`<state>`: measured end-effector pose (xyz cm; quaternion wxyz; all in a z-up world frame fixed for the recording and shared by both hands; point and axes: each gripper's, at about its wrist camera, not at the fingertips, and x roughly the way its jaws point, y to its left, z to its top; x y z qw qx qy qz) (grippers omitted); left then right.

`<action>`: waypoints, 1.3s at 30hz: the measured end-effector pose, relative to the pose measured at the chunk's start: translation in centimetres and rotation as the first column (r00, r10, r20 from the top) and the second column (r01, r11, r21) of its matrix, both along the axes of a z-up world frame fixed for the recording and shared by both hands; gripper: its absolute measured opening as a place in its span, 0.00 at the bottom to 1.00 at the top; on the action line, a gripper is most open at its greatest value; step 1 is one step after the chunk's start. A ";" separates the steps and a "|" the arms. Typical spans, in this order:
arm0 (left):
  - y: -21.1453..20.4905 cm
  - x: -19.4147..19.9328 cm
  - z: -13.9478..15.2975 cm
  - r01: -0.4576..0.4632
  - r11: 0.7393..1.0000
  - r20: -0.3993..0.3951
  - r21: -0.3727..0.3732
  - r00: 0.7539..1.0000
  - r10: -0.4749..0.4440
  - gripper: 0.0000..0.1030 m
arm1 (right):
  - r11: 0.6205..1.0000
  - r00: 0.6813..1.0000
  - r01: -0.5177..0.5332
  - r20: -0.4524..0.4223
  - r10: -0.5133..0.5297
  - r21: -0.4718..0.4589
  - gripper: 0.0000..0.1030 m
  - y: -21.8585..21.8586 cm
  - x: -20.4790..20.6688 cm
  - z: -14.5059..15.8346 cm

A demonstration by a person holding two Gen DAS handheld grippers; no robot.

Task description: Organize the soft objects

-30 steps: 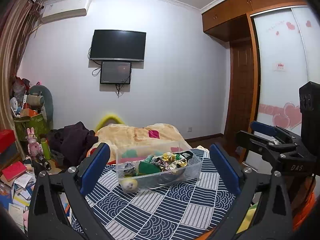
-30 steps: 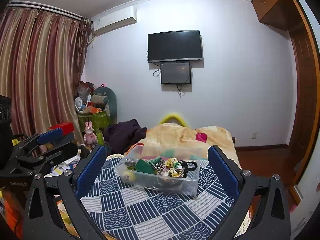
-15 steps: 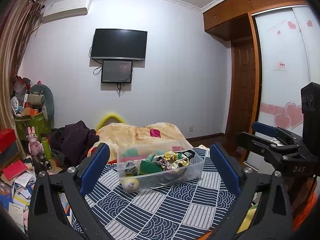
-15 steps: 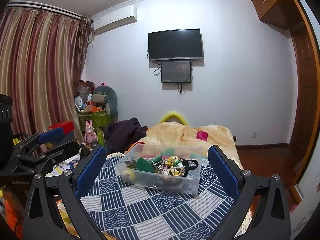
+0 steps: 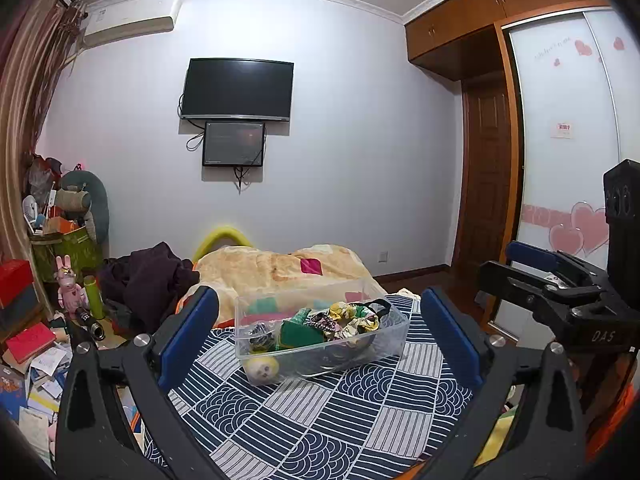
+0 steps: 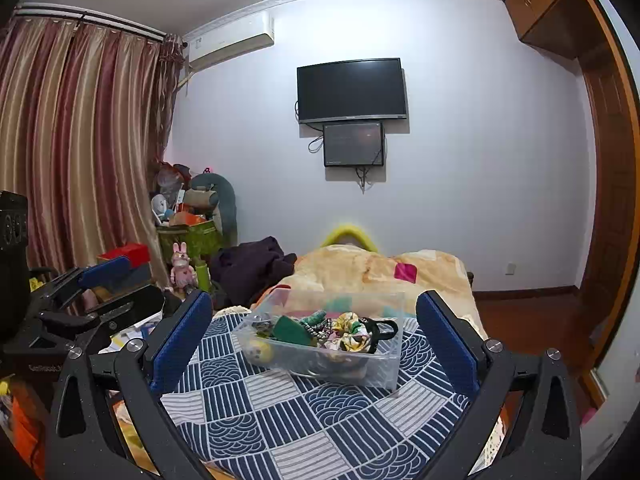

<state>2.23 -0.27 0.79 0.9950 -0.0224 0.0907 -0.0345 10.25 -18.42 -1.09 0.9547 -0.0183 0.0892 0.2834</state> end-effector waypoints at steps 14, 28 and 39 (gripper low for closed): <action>0.0 -0.3 0.1 0.004 1.000 -0.002 -0.008 1.000 -0.004 1.00 | 1.000 1.000 0.000 -0.002 0.000 0.004 0.99 0.0 -0.2 0.1; -0.2 -0.4 0.2 0.021 1.000 -0.008 -0.010 1.000 -0.021 1.00 | 1.000 1.000 -0.003 -0.008 0.003 0.003 1.00 0.3 -0.5 0.0; -0.3 -0.5 0.3 0.020 1.000 -0.006 -0.011 1.000 -0.020 1.00 | 1.000 1.000 -0.006 -0.016 0.006 0.002 1.00 0.4 -0.3 -0.1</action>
